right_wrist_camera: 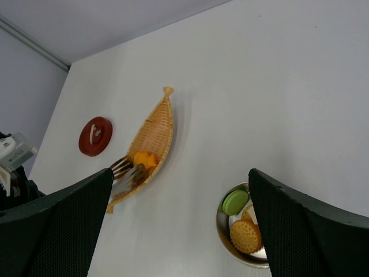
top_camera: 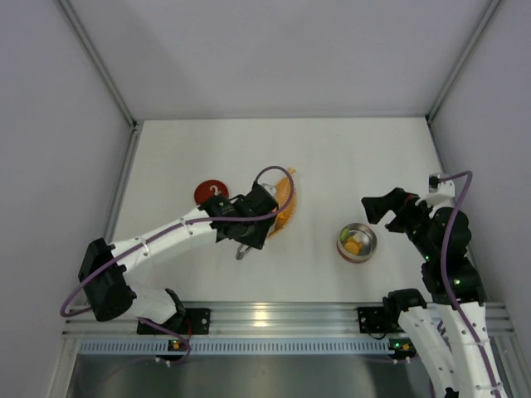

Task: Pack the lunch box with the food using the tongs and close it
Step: Pick up the fake food from the plate.

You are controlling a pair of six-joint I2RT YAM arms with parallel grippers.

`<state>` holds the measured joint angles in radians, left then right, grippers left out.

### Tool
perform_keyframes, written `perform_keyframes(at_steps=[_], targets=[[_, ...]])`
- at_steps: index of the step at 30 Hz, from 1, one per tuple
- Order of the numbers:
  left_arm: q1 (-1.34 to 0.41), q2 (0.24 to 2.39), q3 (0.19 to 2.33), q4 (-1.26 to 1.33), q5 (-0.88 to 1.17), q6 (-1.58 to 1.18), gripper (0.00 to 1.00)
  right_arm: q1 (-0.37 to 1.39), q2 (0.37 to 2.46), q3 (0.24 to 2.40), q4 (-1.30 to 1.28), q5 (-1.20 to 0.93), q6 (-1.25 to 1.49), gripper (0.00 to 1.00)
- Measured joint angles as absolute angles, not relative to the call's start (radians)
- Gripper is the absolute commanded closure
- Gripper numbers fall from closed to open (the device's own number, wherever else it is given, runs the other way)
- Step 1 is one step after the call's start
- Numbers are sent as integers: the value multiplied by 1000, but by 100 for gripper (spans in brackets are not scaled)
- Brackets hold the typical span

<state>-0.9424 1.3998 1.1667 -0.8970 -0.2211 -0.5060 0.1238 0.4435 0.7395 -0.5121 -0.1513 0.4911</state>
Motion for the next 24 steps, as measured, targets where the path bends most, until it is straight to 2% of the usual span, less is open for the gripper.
perform_keyframes(at_steps=[24], targets=[[-932,1432,1206,-894,-226,-488,61,124,444,739,-512,-151,491,0]])
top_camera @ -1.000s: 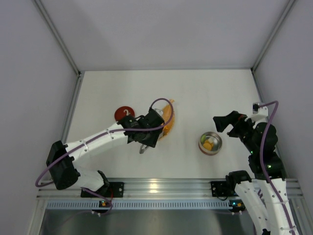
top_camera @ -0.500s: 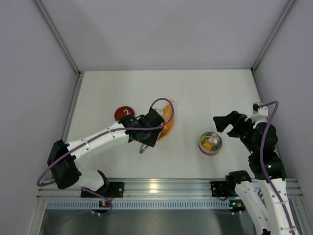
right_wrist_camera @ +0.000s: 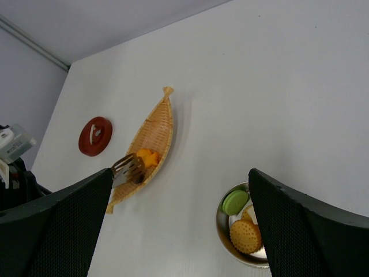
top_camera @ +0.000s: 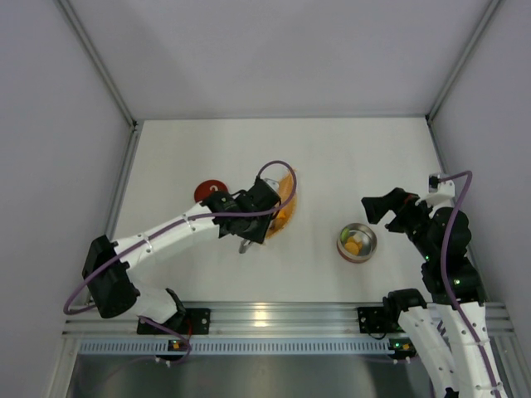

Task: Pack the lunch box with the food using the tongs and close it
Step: Pick up the fake food from the plate.

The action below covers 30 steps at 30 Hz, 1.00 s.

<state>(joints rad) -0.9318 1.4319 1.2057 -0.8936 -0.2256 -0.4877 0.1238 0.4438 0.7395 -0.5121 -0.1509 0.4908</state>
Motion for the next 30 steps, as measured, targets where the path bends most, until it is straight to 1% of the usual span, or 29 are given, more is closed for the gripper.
perform_keyframes(at_steps=[8,13,17,30], targets=[[-932,1432,1283,-902,-245,-475,61,124,444,739,-512,-151,491,1],[-932,1432,1308,-907,-255,-470,59,124,444,739,-512,-151,491,1],[-932,1432,1308,-923,-255,-469,57,124,443,739,-513,-151,490,1],[-931,1431,1217,-928,-231,-469,57,124,443,739,-513,-150,490,0]])
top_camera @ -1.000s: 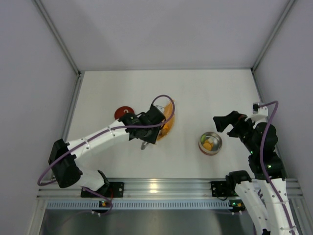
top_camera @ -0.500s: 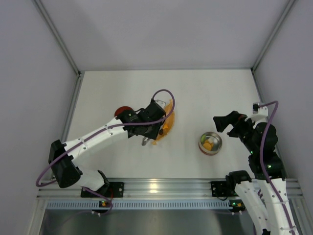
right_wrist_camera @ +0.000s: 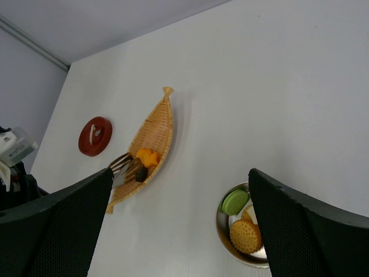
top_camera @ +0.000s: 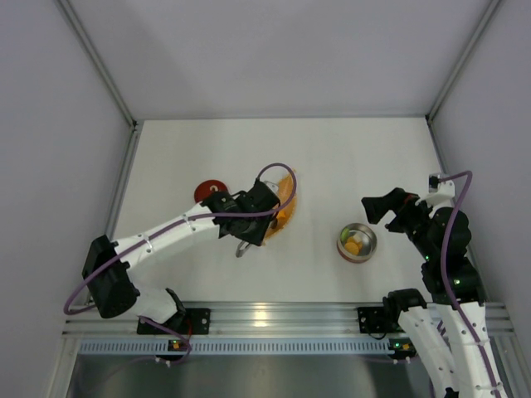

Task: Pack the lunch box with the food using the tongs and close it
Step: Pick up the fake food from the plate.

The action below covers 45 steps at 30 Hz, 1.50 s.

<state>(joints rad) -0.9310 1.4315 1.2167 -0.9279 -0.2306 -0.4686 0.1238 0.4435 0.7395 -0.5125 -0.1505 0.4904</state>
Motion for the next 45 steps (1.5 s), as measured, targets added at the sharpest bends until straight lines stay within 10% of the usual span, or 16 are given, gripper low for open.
perform_keyframes(at_steps=[45], targets=[[-931,1422,1195,-918,-179,-469,57,124,443,739,-513,-150,491,1]])
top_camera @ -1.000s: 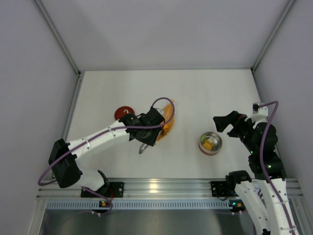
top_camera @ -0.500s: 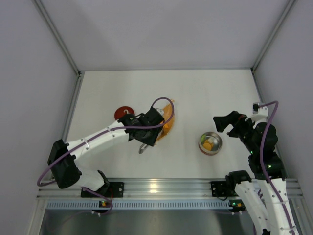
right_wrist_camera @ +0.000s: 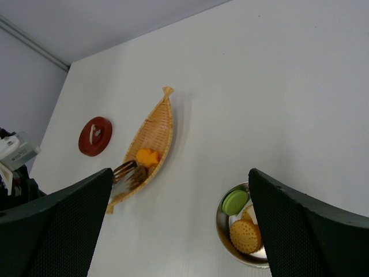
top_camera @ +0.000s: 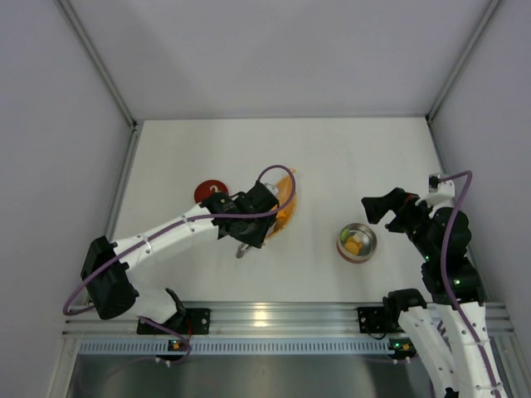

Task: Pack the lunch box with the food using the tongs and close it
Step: Pick up the fake food from the plate.

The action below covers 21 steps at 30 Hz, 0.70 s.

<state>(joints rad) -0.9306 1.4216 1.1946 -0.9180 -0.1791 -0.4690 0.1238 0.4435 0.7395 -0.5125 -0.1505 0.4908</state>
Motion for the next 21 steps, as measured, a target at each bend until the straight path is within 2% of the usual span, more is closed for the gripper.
perform_keyframes(at_steps=[7,15,21], targets=[[-931,1420,1188,-919,-179,-469,57,124,444,739,-513,-150,491,1],[-931,1420,1188,-918,-181,-469,74,124,444,739,-513,-150,490,0],[-931,1420,1208,-924,-190,-468,76,124,444,739,-513,-150,491,0]])
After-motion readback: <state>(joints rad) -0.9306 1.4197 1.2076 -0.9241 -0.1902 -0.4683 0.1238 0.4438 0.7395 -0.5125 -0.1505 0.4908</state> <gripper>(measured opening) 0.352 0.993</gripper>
